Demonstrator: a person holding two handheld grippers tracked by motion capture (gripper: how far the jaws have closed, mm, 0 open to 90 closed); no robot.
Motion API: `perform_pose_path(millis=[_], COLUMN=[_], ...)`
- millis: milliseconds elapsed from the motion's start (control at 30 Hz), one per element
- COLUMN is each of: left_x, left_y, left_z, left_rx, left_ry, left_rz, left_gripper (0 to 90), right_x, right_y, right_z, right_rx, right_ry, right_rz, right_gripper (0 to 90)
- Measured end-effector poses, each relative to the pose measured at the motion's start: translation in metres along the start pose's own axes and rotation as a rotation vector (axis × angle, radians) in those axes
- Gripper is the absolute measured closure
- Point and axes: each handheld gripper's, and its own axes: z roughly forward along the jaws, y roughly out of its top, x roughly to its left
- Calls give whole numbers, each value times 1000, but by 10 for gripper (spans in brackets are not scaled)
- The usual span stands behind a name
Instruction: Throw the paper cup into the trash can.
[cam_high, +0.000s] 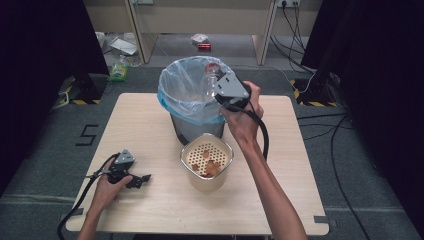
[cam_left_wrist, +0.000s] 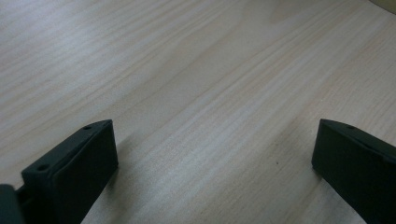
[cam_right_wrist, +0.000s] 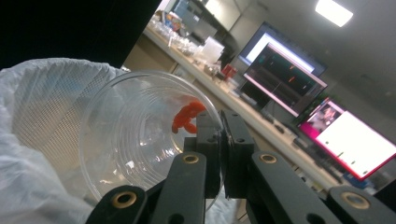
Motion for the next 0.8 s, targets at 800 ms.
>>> perform_pose_path(millis=[800], left_x=[0], left_y=[0], left_z=[0], left_rx=[0], left_ry=[0], left_rz=[0], left_gripper=[0], right_x=[-31], right_y=[-32], right_z=[4], right_rx=[43], right_ry=[29], right_rz=[230], right_gripper=[631])
